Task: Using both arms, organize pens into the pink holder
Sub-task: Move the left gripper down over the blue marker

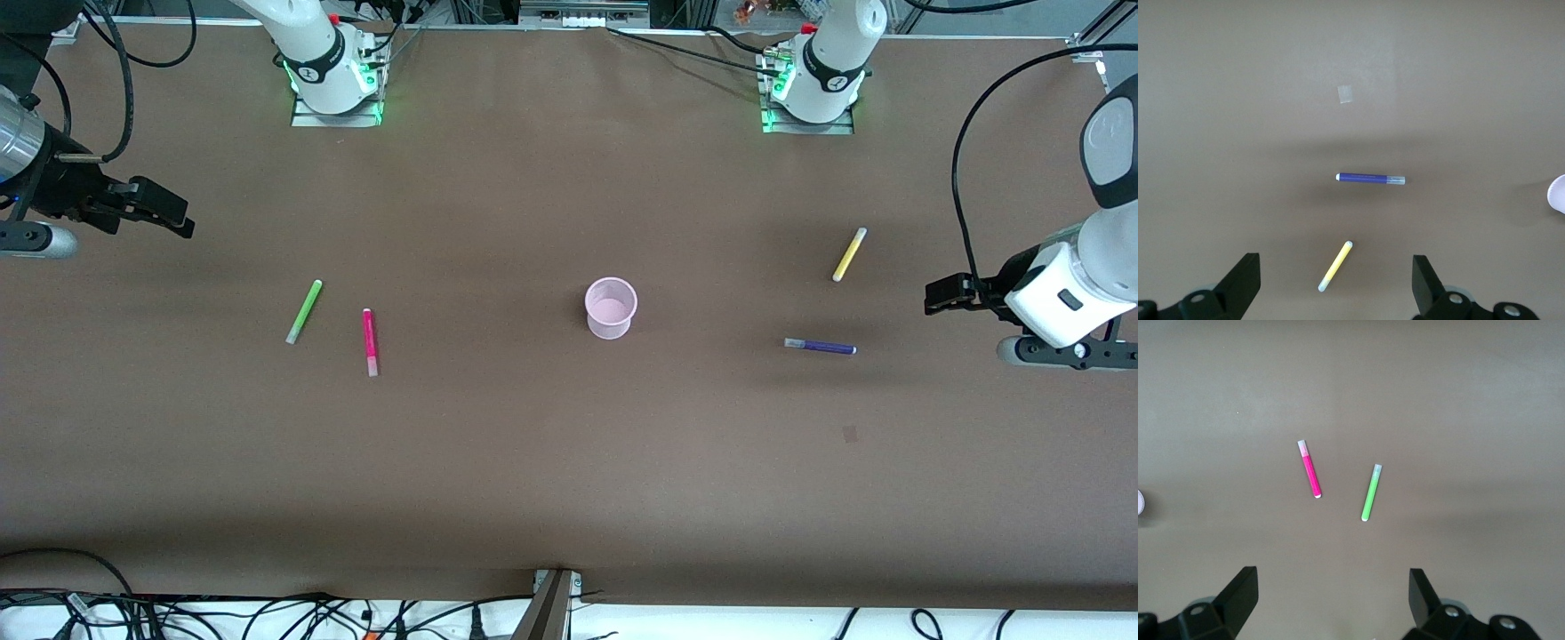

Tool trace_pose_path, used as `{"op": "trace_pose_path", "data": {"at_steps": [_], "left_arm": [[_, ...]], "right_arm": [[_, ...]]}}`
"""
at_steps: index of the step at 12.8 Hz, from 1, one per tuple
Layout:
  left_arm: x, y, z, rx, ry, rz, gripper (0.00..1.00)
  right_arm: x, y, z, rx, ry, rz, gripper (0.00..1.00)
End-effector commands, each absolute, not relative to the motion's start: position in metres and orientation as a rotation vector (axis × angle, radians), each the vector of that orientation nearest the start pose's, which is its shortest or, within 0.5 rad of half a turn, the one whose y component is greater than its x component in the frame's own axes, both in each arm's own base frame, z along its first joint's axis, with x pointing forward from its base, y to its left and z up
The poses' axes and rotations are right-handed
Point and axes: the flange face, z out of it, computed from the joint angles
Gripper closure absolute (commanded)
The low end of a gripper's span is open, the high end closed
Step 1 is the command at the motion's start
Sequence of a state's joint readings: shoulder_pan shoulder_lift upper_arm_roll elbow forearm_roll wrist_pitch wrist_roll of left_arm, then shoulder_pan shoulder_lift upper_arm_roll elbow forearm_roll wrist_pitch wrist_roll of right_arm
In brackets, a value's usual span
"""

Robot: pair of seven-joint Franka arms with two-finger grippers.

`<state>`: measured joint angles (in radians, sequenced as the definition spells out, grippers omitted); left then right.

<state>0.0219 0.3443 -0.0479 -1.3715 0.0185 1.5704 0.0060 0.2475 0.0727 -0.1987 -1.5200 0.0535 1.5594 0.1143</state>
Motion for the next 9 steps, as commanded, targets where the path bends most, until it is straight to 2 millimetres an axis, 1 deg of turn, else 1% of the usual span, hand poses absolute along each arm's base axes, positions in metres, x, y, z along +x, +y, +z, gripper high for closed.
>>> {"op": "trace_pose_path", "data": {"at_steps": [1, 2, 3, 4, 6, 9], "left_arm": [[0.659, 0.000, 0.468, -3.112, -0.077, 0.312, 0.00], [0.665, 0.004, 0.451, -3.105, -0.157, 0.307, 0.00], [0.668, 0.006, 0.429, -3.096, -0.227, 0.318, 0.00], [0.669, 0.006, 0.410, -3.084, -0.333, 0.293, 0.00], [0.664, 0.008, 0.374, -3.031, -0.626, 0.248, 0.00], [0.651, 0.004, 0.318, -2.937, -0.969, 0.188, 0.00]], "right_arm": [[0.575, 0.036, 0.611, -3.084, 0.106, 0.045, 0.00], [0.575, 0.036, 0.611, -3.084, 0.106, 0.045, 0.00], [0.575, 0.036, 0.611, -3.084, 0.106, 0.045, 0.00], [0.575, 0.037, 0.611, -3.085, 0.104, 0.045, 0.00], [0.575, 0.037, 0.611, -3.085, 0.104, 0.045, 0.00], [0.575, 0.037, 0.611, -3.085, 0.104, 0.045, 0.00]]}}
